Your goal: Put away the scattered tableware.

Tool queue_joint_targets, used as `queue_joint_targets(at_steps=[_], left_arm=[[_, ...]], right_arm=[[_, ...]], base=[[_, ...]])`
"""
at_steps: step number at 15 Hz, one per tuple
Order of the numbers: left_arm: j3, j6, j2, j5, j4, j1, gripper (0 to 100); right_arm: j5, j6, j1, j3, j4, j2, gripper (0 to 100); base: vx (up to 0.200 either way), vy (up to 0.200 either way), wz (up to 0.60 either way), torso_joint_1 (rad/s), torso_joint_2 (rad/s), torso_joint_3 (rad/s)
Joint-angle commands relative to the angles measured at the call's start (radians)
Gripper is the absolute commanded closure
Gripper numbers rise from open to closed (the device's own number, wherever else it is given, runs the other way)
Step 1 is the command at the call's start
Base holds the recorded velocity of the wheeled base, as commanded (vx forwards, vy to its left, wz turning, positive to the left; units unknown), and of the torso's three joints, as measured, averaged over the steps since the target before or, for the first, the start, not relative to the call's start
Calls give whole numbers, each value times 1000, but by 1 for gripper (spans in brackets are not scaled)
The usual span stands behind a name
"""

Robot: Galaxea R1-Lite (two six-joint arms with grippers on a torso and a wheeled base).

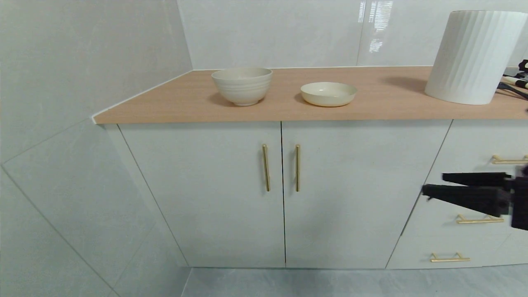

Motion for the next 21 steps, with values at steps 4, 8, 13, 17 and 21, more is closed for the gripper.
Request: queue_joint_targets(at_steps=[4, 8, 13, 17, 21], left_arm=[[0, 0, 0, 0, 0, 0, 0], [0, 0, 0, 0, 0, 0, 0], [0, 0, 0, 0, 0, 0, 0], [0, 0, 0, 0, 0, 0, 0], [0, 0, 0, 0, 0, 0, 0]], right_arm=[[-9, 27, 185, -226, -132, 493, 0], [-9, 32, 195, -258, -301, 652, 0], [-12, 142, 211, -266, -524, 741, 0], [-32, 174, 231, -289, -611, 818, 0], [-124, 208, 264, -323, -709, 901, 0]], base=[[0, 0, 0, 0, 0, 0], [0, 0, 0, 0, 0, 0], [0, 0, 0, 0, 0, 0], [0, 0, 0, 0, 0, 0], [0, 0, 0, 0, 0, 0]])
